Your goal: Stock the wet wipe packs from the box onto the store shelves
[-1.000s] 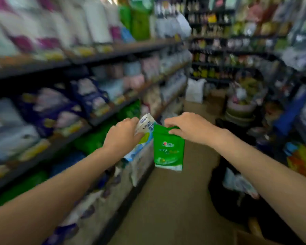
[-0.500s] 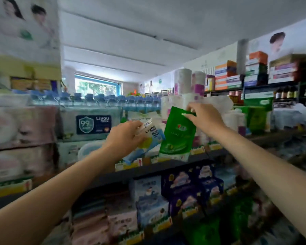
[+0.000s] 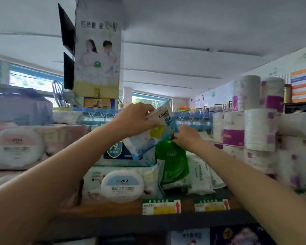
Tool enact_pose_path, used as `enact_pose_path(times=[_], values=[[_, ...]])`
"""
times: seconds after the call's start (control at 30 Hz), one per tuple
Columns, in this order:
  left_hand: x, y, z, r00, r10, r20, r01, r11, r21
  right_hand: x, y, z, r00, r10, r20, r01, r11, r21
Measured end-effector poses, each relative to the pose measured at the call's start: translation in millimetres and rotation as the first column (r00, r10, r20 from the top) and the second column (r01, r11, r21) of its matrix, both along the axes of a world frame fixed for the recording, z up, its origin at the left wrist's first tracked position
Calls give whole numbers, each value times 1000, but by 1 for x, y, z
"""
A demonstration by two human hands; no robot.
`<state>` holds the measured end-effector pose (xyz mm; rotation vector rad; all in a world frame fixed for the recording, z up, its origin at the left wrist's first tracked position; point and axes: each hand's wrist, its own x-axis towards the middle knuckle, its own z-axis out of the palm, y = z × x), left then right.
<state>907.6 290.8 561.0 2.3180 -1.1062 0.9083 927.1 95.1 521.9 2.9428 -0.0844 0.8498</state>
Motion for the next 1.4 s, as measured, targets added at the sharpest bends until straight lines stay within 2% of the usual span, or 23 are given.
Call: enact_pose_path(times=[0.1,0.27,0.33,0.37,0.4,0.43,0.5,0.53,0.57,0.63,0.73,0.8,0.83,0.87,0.9,0.97,1.03,1.17,1.23,1.33,1.4], values=[[9,-2,2,990,-72,-118,80,995,65,26,-2,-19,998,69,3,-69,997,43],[18,-13,0,986,-25,-167,53,984,168,45,-15,-24,985,160,-65,-149,977,150],[17,-19,0,989,-2,-151,37,972,230,44,-20,-14,976,218,-20,-204,938,279],[17,-22,0,990,14,-137,21,968,249,38,-21,-6,967,248,58,-250,886,390],[15,-24,1,992,25,-127,7,969,245,29,-23,3,947,280,157,-320,799,509],[14,-26,2,993,23,-118,3,976,216,17,-25,14,913,335,233,-403,655,639],[10,-33,5,995,0,-101,8,997,76,-16,-29,36,811,519,270,-449,256,856],[7,-38,6,995,-8,-95,7,1000,-18,-31,-31,42,758,597,262,-431,157,889],[3,-46,6,995,-23,-93,13,994,-104,-45,-33,47,721,649,241,-448,172,877],[-5,-59,3,996,-44,-71,30,982,-187,-57,-36,50,726,657,204,-531,346,773],[-13,-76,-9,1000,-9,7,10,996,-83,-71,-53,56,815,556,163,-509,550,662],[-12,-81,-20,996,38,76,-40,999,20,-77,-66,60,890,456,9,-399,769,500],[-12,-83,-26,996,42,78,-47,997,64,-78,-73,62,930,356,-94,-303,885,353],[-12,-86,-33,997,35,63,-42,993,109,-78,-80,62,956,223,-192,-188,964,188],[-11,-90,-40,998,32,50,-39,986,161,-76,-86,61,961,89,-261,-80,996,43],[-11,-102,-55,997,41,67,-59,955,290,-67,-100,52,932,-89,-350,62,994,-89],[-10,-115,-68,995,51,89,-84,905,418,-59,-114,37,902,-171,-397,145,985,-94],[0,-141,-83,995,63,79,-98,788,607,-47,-135,4,866,-145,-478,170,985,8],[6,-153,-90,996,74,53,-91,740,667,-41,-145,-7,888,-95,-450,153,984,94],[13,-167,-96,997,74,22,-70,741,668,-31,-157,-17,933,-39,-359,103,982,161],[17,-172,-99,996,62,63,-88,736,671,-24,-162,-25,949,-36,-314,98,978,183]])
